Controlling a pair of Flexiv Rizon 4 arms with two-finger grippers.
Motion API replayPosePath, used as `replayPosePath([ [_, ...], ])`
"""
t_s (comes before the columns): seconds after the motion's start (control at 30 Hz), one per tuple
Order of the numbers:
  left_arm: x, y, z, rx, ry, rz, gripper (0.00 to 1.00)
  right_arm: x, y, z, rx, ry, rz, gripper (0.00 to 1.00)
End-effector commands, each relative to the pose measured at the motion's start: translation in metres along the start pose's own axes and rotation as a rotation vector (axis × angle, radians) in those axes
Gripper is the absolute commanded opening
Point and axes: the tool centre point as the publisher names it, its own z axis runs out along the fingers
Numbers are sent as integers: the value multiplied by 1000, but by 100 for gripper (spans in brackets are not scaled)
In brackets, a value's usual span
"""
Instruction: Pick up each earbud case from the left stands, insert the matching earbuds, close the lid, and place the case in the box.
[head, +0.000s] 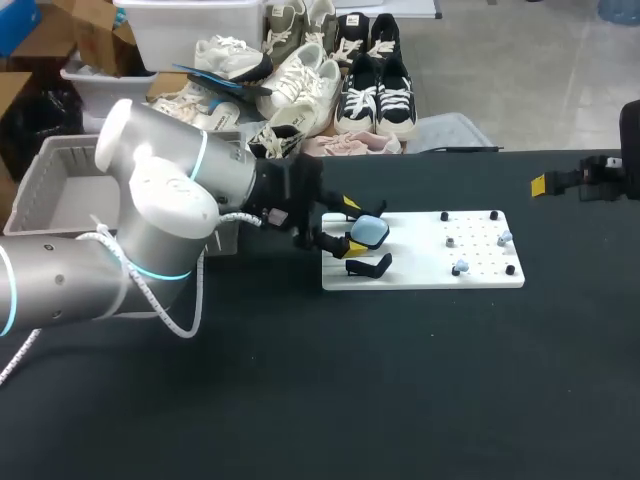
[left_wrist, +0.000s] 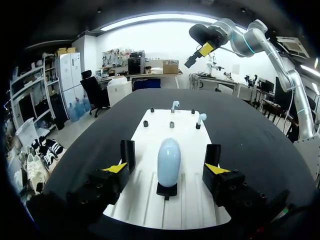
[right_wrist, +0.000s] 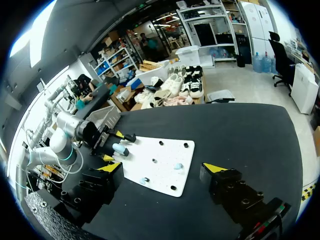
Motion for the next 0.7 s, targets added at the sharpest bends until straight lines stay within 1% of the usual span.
replayPosePath([
  [0.03, 0, 3, 1, 8, -4, 3, 96, 0, -1, 0, -1, 1, -1, 100],
  [0.07, 0, 3, 1, 8, -5, 3, 92, 0, -1, 0, -1, 1, -1, 100],
  [0.13, 0, 3, 2, 8, -6, 3, 90, 0, -1, 0, -1, 1, -1, 100],
  [0.17, 0, 3, 2, 9, -6, 4, 87, 0, -1, 0, -1, 1, -1, 100],
  [0.23, 0, 3, 2, 10, -7, 4, 75, 0, -1, 0, -1, 1, -1, 100],
  [0.33, 0, 3, 2, 9, -10, 3, 76, 0, -1, 0, -1, 1, -1, 100],
  [0.53, 1, 2, 5, 17, -11, 4, 70, 0, -1, 0, -1, 1, -1, 100],
  [0.63, 1, 1, 6, 21, -13, 2, 56, 0, -1, 0, -1, 1, -1, 100],
  [0.7, 1, 1, 6, 22, -14, -1, 54, 0, -1, 0, -1, 1, -1, 100],
])
